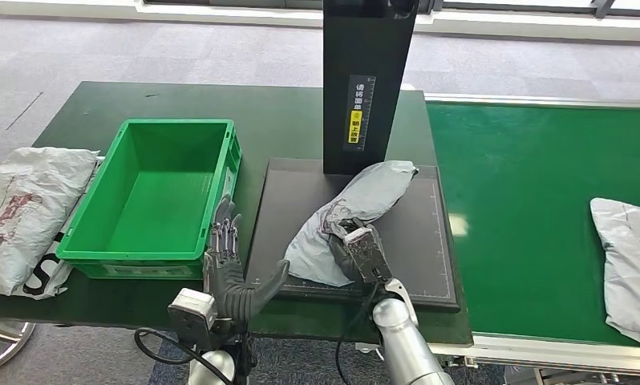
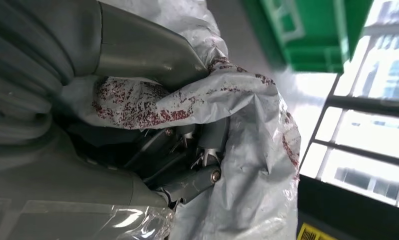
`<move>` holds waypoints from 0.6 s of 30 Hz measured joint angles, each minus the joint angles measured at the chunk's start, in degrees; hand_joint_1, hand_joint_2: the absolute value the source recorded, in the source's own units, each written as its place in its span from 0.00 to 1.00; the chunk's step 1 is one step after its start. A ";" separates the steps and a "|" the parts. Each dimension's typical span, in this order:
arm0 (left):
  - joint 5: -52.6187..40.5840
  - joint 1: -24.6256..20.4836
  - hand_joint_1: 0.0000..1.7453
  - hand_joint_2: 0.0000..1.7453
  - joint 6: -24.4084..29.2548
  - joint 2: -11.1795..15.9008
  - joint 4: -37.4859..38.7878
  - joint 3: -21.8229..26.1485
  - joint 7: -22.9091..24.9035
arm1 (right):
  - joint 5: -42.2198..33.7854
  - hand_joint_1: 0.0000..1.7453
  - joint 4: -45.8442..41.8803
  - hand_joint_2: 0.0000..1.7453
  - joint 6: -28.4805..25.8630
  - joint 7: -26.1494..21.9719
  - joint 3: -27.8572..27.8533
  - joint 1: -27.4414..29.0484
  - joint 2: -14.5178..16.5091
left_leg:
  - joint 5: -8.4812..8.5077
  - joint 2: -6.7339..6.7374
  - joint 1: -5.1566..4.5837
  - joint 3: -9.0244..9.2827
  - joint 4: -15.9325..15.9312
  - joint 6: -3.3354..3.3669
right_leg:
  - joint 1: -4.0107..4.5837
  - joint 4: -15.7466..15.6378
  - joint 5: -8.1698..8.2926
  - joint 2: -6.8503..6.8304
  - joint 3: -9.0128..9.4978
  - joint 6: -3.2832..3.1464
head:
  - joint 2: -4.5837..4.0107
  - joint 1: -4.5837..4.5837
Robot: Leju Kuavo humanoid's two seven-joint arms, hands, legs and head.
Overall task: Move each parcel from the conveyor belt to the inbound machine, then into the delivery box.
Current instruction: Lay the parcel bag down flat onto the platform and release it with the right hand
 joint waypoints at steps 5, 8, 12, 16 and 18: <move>0.14 -0.34 0.00 1.00 -0.43 -0.02 0.61 0.00 0.00 | -11.36 1.00 -5.95 1.00 7.09 -0.01 5.07 2.17 -1.12 | -0.01 0.00 0.00 -0.01 0.00 0.00 | 0.00 0.00 0.00 0.01 -0.02 0.00 | 0.00 0.00; 0.15 -0.44 0.00 1.00 -0.43 -0.05 0.88 -0.01 0.00 | -13.79 1.00 -8.63 1.00 7.75 -0.02 8.09 2.79 -1.97 | -0.01 0.01 0.00 -0.01 0.00 0.00 | 0.00 0.00 -0.01 0.01 -0.02 -0.01 | 0.00 0.00; 0.15 -0.45 0.00 1.00 -0.40 -0.07 0.94 -0.01 0.00 | -14.24 0.03 -10.26 1.00 7.56 -0.02 10.22 3.13 -2.63 | -0.01 0.00 0.00 -0.01 0.00 0.00 | 0.00 0.00 -0.01 0.00 -0.02 -0.01 | 0.00 0.00; 0.07 -0.44 0.00 1.00 -0.02 -0.08 0.97 -0.01 0.00 | -14.88 0.00 -10.70 1.00 6.26 -0.02 10.92 3.21 -3.03 | -0.01 0.00 0.00 -0.01 0.00 0.00 | 0.00 0.00 -0.01 0.00 0.00 0.00 | 0.00 0.00; 0.01 -0.44 0.00 1.00 0.19 -0.08 0.96 -0.01 0.00 | -14.94 0.00 -10.71 1.00 5.40 -0.02 11.27 3.19 -3.15 | -0.01 0.00 0.00 -0.01 0.00 0.00 | 0.00 0.00 -0.01 -0.01 0.01 0.00 | 0.00 0.00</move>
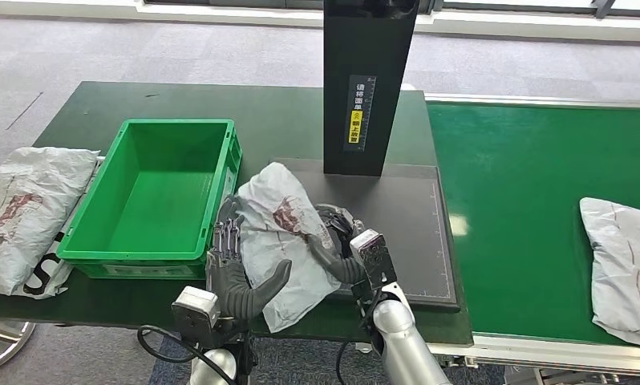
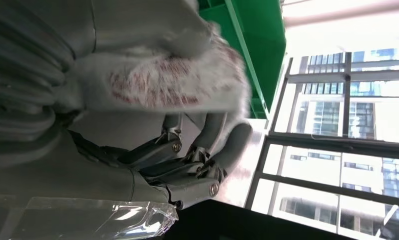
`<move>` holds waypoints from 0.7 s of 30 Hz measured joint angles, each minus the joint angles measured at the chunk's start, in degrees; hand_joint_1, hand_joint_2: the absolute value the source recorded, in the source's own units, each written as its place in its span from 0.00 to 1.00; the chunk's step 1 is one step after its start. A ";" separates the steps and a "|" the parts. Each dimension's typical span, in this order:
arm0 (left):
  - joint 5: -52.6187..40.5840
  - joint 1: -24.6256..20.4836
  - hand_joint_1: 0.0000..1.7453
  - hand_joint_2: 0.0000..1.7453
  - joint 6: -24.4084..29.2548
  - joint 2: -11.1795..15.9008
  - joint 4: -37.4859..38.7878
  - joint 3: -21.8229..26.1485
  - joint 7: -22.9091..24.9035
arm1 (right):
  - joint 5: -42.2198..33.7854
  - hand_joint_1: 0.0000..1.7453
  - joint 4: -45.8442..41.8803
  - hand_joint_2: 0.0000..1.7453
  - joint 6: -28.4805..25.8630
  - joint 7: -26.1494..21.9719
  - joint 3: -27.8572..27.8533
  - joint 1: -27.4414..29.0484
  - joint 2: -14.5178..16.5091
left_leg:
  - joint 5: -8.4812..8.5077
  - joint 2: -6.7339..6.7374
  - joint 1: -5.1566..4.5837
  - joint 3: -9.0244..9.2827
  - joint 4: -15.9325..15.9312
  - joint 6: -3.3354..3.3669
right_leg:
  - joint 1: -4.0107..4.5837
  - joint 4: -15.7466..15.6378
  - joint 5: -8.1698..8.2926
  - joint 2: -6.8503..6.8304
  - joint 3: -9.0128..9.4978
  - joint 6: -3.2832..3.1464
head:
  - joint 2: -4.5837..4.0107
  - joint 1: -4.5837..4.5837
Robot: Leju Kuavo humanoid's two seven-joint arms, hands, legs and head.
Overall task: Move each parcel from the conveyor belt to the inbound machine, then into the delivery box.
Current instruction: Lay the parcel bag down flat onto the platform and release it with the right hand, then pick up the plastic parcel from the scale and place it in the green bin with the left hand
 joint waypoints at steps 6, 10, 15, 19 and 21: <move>-0.12 0.02 0.00 1.00 0.68 0.00 0.00 0.00 -0.02 | 0.39 0.00 0.00 1.00 -3.47 -0.01 0.19 -0.24 -0.05 | 0.00 -0.01 0.00 0.00 0.00 0.00 | 0.00 0.00 0.00 0.00 0.00 0.00 | 0.00 0.00; -0.12 0.04 0.00 1.00 1.07 0.00 -0.04 0.00 -0.02 | 1.90 0.00 0.03 1.00 -6.63 0.01 0.17 -0.54 -0.05 | 0.00 -0.01 0.00 0.00 0.00 0.00 | 0.00 0.00 0.00 0.00 0.00 0.00 | 0.00 0.00; -0.31 0.09 0.00 1.00 2.13 0.00 -0.10 0.01 -0.02 | 4.43 0.00 -0.02 1.00 -14.37 0.02 -0.54 -0.82 0.19 | 0.00 -0.02 0.00 0.00 0.00 0.00 | 0.00 0.00 0.00 -0.02 0.02 0.00 | 0.00 0.00; -0.59 0.40 0.00 1.00 3.80 0.02 -0.47 0.01 -0.02 | 5.50 0.00 -4.01 1.00 -31.96 0.01 -2.52 0.27 1.19 | 0.00 -0.04 -0.01 -0.01 0.00 0.00 | -0.01 0.00 0.00 -0.03 0.02 0.00 | 0.00 0.00; -0.61 0.52 0.00 1.00 4.08 0.02 -0.60 0.01 -0.02 | 5.35 0.00 -7.65 1.00 -39.13 -0.02 -2.96 1.05 1.46 | -0.01 -0.02 -0.01 0.00 0.00 0.00 | -0.01 0.00 0.00 0.00 0.01 0.00 | 0.00 0.00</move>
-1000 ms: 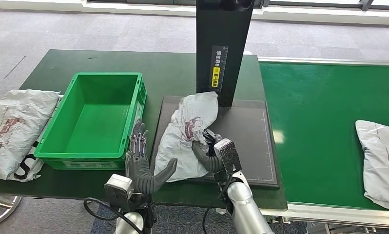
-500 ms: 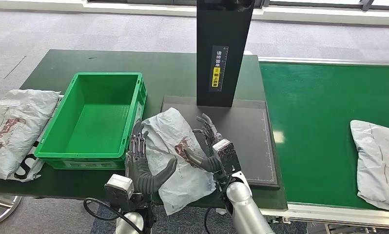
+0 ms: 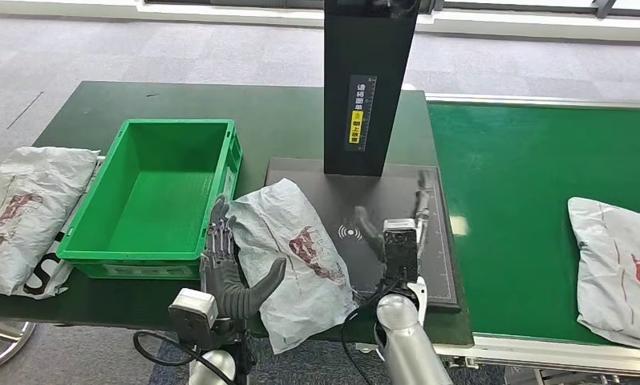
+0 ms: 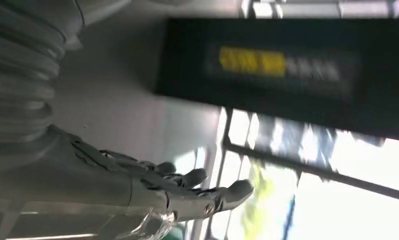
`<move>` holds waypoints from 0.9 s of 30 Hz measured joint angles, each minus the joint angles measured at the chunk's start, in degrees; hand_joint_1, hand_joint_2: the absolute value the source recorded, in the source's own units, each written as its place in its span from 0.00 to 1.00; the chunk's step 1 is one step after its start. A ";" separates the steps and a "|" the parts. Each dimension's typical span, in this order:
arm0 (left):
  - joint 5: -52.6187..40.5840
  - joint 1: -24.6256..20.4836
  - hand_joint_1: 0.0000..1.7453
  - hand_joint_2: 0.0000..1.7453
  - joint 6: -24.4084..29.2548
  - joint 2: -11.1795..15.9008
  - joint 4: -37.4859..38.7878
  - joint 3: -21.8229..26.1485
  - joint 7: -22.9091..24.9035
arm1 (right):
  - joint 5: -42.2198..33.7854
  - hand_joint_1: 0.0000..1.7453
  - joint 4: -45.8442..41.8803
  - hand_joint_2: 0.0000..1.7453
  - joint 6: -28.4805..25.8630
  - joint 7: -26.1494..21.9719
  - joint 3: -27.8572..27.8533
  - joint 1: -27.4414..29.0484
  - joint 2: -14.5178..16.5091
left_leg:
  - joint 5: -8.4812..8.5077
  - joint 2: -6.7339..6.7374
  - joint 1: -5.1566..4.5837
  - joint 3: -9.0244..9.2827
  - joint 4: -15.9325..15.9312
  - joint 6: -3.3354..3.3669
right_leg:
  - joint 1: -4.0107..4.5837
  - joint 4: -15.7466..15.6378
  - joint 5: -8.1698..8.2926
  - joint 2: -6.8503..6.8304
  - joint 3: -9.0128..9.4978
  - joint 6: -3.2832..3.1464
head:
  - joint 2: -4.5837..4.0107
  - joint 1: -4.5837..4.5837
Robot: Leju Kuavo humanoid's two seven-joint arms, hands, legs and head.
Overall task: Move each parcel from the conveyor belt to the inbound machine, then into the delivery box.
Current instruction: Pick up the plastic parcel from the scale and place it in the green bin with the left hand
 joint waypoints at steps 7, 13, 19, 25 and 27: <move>-8.31 -4.14 0.00 1.00 1.36 -0.68 10.39 0.05 0.07 | 10.16 0.00 -23.62 1.00 -6.77 -0.11 -4.05 5.00 0.10 | 0.03 -0.32 -0.04 -0.05 0.03 0.09 | -0.05 -0.02 -0.06 -0.38 -0.03 0.08 | 0.00 0.02; -13.90 -9.55 0.00 1.00 3.54 -1.97 24.38 0.20 0.38 | 11.92 0.00 -39.56 1.00 -6.98 -0.08 -6.70 7.57 -0.15 | -0.02 0.14 -0.07 0.00 0.03 0.08 | -0.08 -0.03 0.05 0.07 -0.11 0.08 | 0.00 0.02; -30.05 -15.71 0.00 1.00 6.67 -3.45 35.27 0.97 11.91 | 12.13 0.00 -45.96 1.00 -6.95 -0.05 -7.68 8.49 -0.30 | 0.02 0.12 -0.06 0.01 0.03 0.10 | -0.06 -0.02 0.07 0.03 -0.05 0.08 | 0.00 0.02; -40.23 -20.20 0.00 1.00 6.50 -4.66 43.58 1.20 21.02 | 11.75 0.00 -47.70 1.00 -6.89 -0.02 -7.88 8.74 -0.34 | 0.03 0.13 -0.07 0.01 0.03 0.10 | -0.06 -0.02 0.10 0.05 -0.05 0.09 | 0.00 0.02; -43.65 -21.24 0.14 1.00 5.81 -4.77 45.57 1.20 24.15 | 11.66 0.00 -47.89 1.00 -6.89 -0.01 -7.88 8.76 -0.36 | 0.03 0.12 -0.07 0.01 0.03 0.10 | -0.06 -0.02 0.10 0.05 -0.04 0.09 | 0.00 0.02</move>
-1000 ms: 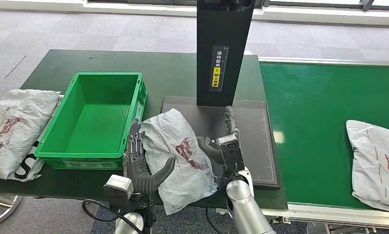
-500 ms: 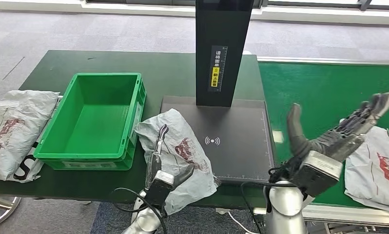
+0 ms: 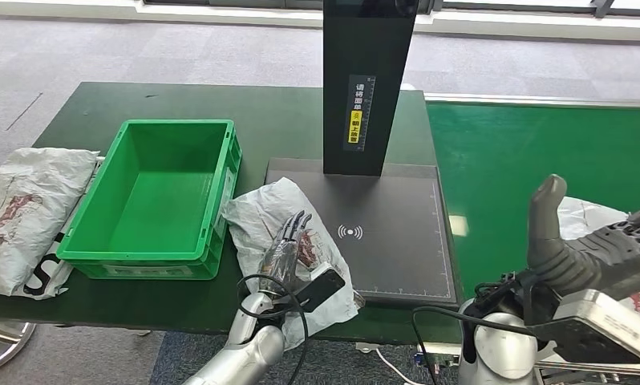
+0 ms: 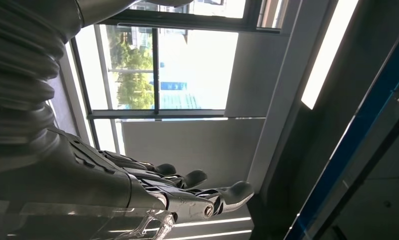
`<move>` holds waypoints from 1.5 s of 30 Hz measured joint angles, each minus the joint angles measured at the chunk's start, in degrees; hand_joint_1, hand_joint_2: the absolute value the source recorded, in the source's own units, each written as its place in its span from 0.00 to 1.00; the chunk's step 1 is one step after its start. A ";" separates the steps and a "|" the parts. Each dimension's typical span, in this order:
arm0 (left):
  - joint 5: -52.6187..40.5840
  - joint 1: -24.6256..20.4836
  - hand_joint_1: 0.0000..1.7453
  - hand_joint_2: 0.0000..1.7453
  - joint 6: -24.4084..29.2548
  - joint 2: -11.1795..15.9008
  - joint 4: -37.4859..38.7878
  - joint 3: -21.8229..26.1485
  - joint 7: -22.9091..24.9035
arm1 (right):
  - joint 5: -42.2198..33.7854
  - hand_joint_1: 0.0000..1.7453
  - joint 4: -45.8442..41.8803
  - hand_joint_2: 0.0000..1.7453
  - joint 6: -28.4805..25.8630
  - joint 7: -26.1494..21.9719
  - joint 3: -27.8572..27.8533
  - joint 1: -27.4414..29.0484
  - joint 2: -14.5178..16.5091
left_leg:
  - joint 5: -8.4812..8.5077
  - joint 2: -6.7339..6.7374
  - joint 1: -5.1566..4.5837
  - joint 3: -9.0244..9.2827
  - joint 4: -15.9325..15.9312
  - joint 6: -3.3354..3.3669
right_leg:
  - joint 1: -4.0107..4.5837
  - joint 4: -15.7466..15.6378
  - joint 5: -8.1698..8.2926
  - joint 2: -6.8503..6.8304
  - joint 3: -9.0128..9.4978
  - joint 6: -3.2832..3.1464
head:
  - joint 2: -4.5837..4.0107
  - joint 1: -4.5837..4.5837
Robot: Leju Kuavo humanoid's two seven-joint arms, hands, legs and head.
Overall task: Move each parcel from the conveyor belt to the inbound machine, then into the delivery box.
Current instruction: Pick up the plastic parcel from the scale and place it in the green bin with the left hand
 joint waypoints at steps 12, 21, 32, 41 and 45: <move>-12.44 -3.66 1.00 1.00 -5.27 -0.99 6.10 -0.01 10.86 | -0.18 0.00 -0.04 1.00 0.00 0.02 0.00 0.01 -0.01 | 0.00 0.00 0.00 0.15 0.00 0.01 | 0.00 -0.01 0.00 -0.01 0.17 0.02 | 0.00 0.01; -17.30 -4.75 1.00 1.00 -7.53 -1.04 6.78 -0.02 13.20 | -0.21 0.00 -0.04 1.00 0.00 0.02 -0.01 0.05 -0.02 | 0.00 0.00 0.00 0.30 0.00 0.01 | 0.00 0.00 0.00 -0.01 0.33 0.02 | 0.00 0.01; -28.76 -1.88 1.00 1.00 -0.18 -0.89 0.41 1.18 15.95 | -0.70 0.00 -0.04 1.00 0.00 0.02 -0.43 0.14 -0.06 | 0.00 0.04 0.00 0.23 0.00 0.00 | 0.00 0.01 0.01 0.04 0.21 0.01 | 0.00 0.00; -32.54 -0.35 1.00 1.00 0.64 -0.78 -4.63 2.20 15.70 | -0.79 0.00 -0.04 1.00 0.00 0.04 -0.48 0.16 -0.07 | 0.01 0.05 0.00 0.18 0.00 0.00 | 0.00 0.01 0.01 0.05 0.16 0.00 | 0.00 -0.02; -39.09 1.41 1.00 1.00 1.54 -0.79 -19.29 5.70 14.07 | -1.22 0.00 0.00 1.00 0.01 0.06 -0.50 0.14 -0.09 | 0.01 0.01 0.02 0.15 0.00 -0.01 | 0.02 0.01 0.00 0.03 0.17 0.00 | 0.00 0.01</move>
